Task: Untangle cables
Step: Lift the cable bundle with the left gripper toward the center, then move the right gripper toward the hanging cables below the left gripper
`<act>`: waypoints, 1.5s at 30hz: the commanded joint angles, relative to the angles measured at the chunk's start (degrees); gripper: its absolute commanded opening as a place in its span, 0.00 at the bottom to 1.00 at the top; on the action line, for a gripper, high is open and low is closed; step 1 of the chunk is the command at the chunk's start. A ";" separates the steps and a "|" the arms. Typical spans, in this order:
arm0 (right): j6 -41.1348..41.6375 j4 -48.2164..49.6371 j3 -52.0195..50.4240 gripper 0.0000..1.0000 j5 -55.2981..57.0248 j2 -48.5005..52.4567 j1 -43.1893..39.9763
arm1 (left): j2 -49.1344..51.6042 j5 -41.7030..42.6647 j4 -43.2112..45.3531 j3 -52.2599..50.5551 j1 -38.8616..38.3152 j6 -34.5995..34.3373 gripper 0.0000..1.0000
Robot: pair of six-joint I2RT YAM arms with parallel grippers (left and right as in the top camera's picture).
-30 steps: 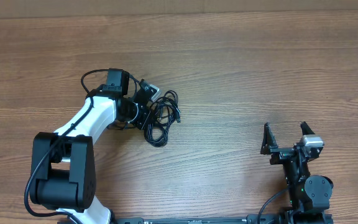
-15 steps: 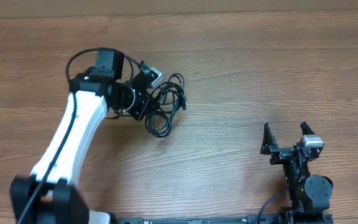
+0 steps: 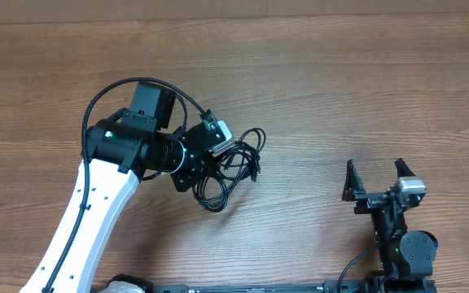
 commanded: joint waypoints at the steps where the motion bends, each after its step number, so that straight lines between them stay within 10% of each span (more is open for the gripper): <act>1: 9.66 2.84 -0.11 1.00 -3.85 -0.48 -0.20 | -1.05 0.02 0.26 1.16 -0.20 2.71 0.04; 23: 10.58 -49.35 56.43 1.00 -24.94 37.48 -0.26 | -1.05 7.30 8.87 1.18 -0.22 2.95 0.04; 35: 7.45 -47.34 57.90 1.00 -43.80 50.42 -0.26 | -1.05 20.90 -3.39 1.18 -0.22 16.65 0.04; 45: -11.91 -46.27 57.90 0.76 -64.30 51.15 -0.15 | -1.05 25.81 -3.85 1.18 -0.20 17.90 0.04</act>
